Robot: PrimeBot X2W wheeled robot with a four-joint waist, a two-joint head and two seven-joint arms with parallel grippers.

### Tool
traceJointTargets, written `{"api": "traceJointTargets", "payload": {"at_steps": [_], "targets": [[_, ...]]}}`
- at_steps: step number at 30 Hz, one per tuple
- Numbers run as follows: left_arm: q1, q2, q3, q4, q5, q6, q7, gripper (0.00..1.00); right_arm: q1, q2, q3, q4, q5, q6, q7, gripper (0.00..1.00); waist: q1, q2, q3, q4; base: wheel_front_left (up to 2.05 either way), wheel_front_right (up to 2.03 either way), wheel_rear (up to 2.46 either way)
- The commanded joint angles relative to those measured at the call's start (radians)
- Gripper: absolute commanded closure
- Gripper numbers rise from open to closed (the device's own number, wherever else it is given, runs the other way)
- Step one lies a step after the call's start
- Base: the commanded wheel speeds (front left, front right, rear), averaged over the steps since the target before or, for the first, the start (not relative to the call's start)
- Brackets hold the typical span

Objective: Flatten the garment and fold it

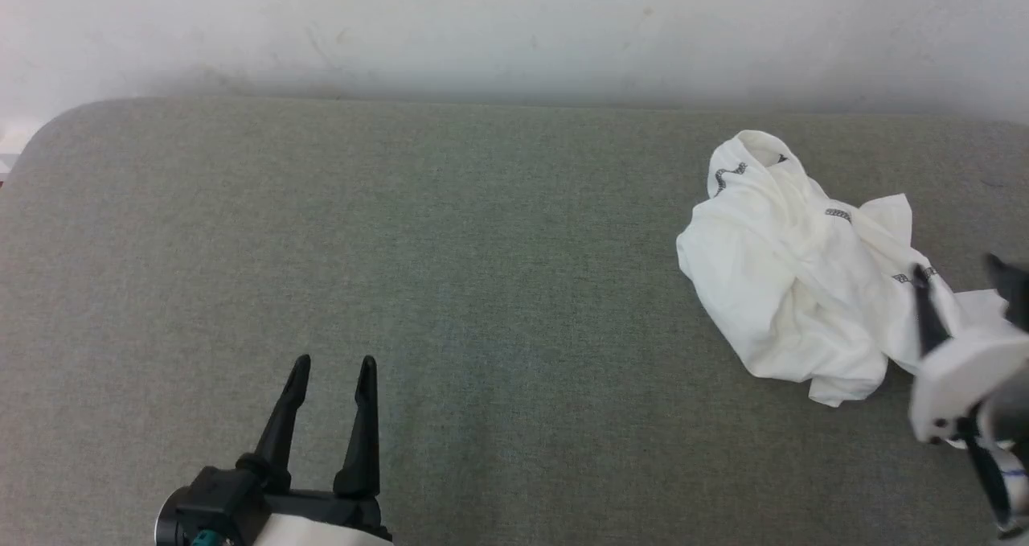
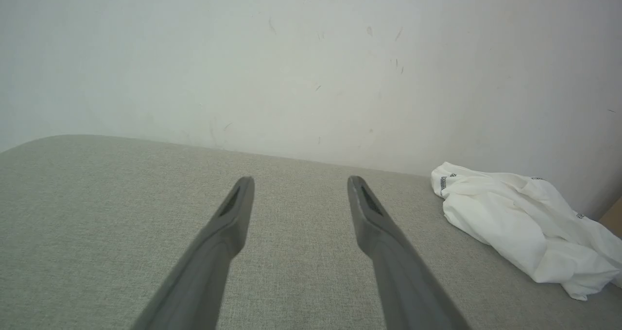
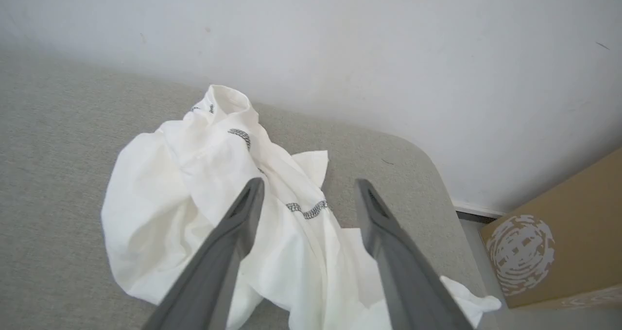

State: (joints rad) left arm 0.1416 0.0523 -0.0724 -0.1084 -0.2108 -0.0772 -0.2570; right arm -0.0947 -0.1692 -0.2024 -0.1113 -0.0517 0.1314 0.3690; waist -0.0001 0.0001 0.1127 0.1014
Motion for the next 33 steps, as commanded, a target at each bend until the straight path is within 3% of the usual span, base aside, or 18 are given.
{"api": "traceJointTargets", "payload": {"at_steps": [1, 8, 15, 20, 21, 22, 24, 27, 33], "targets": [[-0.004, -0.001, -0.004, 0.002, -0.003, 0.003, -0.005, 0.00, -0.032, -0.010, 0.051, -0.010, 0.025, -0.001, 0.011, 0.00, 0.0001, -0.0001, 0.002, 0.008, 0.00, 0.00, 0.00], [-0.014, -0.002, -0.016, 0.005, -0.018, 0.006, -0.005, 0.00, -0.122, -0.028, 0.270, 0.043, 0.122, -0.001, 0.174, 0.00, 0.0001, -0.0001, 0.037, 0.048, 0.00, 0.00, 0.00], [-0.040, -0.002, -0.032, 0.011, -0.032, 0.008, -0.005, 0.00, -0.191, -0.021, 0.272, 0.243, 0.069, -0.001, 0.283, 0.00, 0.0001, -0.0001, 0.087, 0.101, 0.00, 0.00, 0.00], [-0.067, -0.002, -0.043, 0.016, -0.039, 0.007, -0.005, 0.00, -0.232, -0.001, 0.265, 0.368, 0.035, -0.001, 0.297, 0.00, 0.0001, -0.0001, 0.117, 0.135, 0.00, 0.00, 0.00], [-0.071, -0.002, -0.045, 0.018, -0.041, 0.007, -0.005, 0.00, -0.241, 0.000, 0.273, 0.388, 0.033, -0.001, 0.292, 0.16, 0.0001, -0.0001, 0.121, 0.139, 0.00, 0.00, 0.00], [-0.075, -0.002, -0.046, 0.021, -0.042, 0.007, -0.005, 0.00, -0.251, 0.006, 0.279, 0.405, 0.036, -0.001, 0.282, 0.55, 0.0001, -0.0001, 0.122, 0.141, 0.00, 0.00, 0.00], [-0.080, -0.002, -0.049, 0.026, -0.045, 0.010, -0.005, 0.00, -0.272, 0.014, 0.303, 0.431, 0.039, -0.001, 0.257, 1.00, 0.0001, -0.0001, 0.120, 0.144, 0.00, 0.00, 0.00], [-0.080, -0.002, -0.049, 0.034, -0.046, 0.014, -0.005, 0.00, -0.301, 0.038, 0.314, 0.443, 0.071, -0.001, 0.221, 1.00, 0.0001, -0.0001, 0.105, 0.140, 0.00, 0.00, 0.00], [-0.048, -0.002, -0.029, 0.046, -0.034, 0.017, -0.005, 0.00, -0.397, 0.085, 0.460, 0.391, 0.243, -0.001, 0.128, 1.00, 0.0001, -0.0001, 0.017, 0.113, 0.00, 0.00, 0.00]]}}
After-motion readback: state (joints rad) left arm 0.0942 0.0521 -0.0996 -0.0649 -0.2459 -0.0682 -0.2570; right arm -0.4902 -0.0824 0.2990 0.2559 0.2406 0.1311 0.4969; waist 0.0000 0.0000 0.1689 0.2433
